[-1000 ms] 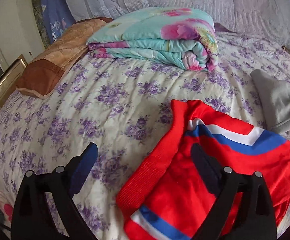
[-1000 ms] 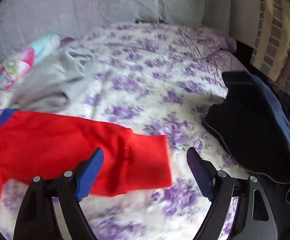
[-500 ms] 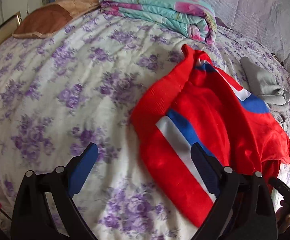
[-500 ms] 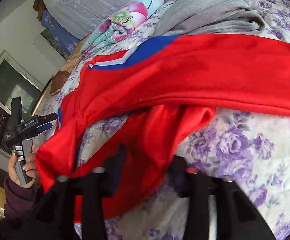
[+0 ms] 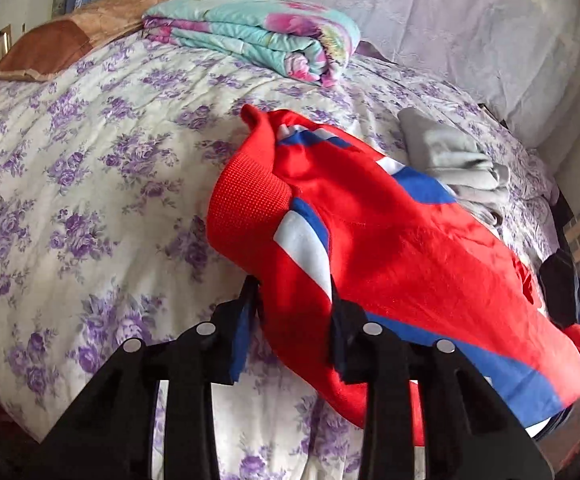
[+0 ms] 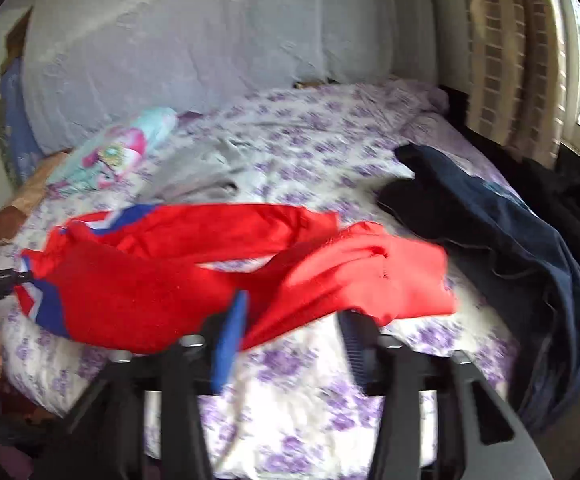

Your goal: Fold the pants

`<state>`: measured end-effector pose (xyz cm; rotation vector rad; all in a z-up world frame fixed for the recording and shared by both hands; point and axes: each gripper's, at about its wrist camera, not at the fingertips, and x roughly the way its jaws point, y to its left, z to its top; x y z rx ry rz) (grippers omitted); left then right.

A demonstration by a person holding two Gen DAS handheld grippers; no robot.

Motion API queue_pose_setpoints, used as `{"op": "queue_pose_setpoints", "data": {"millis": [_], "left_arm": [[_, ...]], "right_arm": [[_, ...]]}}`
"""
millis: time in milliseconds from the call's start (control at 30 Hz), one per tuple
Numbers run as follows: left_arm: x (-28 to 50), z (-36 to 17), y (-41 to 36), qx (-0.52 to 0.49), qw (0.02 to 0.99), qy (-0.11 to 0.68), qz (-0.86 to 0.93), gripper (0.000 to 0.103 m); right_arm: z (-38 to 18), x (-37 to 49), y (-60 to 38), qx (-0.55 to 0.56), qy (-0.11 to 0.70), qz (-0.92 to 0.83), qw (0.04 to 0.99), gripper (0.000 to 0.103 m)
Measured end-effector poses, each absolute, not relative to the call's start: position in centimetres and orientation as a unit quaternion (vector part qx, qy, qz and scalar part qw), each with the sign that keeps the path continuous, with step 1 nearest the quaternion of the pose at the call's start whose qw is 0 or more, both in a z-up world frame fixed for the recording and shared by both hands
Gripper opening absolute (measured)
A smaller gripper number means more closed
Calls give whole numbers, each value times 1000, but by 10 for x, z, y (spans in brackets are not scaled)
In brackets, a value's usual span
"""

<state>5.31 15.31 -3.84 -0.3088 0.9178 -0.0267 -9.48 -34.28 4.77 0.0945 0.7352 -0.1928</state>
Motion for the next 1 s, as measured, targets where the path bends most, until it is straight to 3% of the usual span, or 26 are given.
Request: {"op": "queue_pose_setpoints", "data": {"millis": [33,133,333,467,533,567,600,633,667,833,900,967,1000], "left_arm": [[49,-38,149,-142,886,442,-12,41],[41,-43,155,-137,884,446,9,43],[39,-59,180,-168,873,458,27,62],[59,-78,177,-183,865,466,16,69],[66,-81,174,-179,872,455,25,68],[67,-79,172,-179,876,447,24,61],[68,-76,172,-183,878,442,22,48],[67,-72,173,-192,878,438,10,39],[64,-65,174,-194,881,432,3,37],[22,-15,176,-136,904,404,21,36],[13,-17,182,-108,897,427,40,40],[11,-39,192,-92,874,473,57,45],[9,-51,199,-86,864,492,64,47]], "right_arm": [[43,-98,-354,49,354,-112,927,87],[21,-102,-382,72,360,-136,920,87],[-37,-104,-431,235,391,-86,885,87],[-73,-91,-438,334,393,-47,856,88],[-78,-85,-438,337,367,-46,865,71],[-77,-81,-438,326,362,-47,872,21],[-76,-76,-439,330,358,-30,873,17],[-72,-75,-441,335,343,-21,877,16],[-61,-76,-439,324,324,-12,889,16],[-2,-99,-415,206,239,47,948,17],[-13,-95,-414,171,293,41,940,23],[-39,-95,-423,160,353,3,922,38],[-48,-99,-429,154,373,-21,915,38]]}}
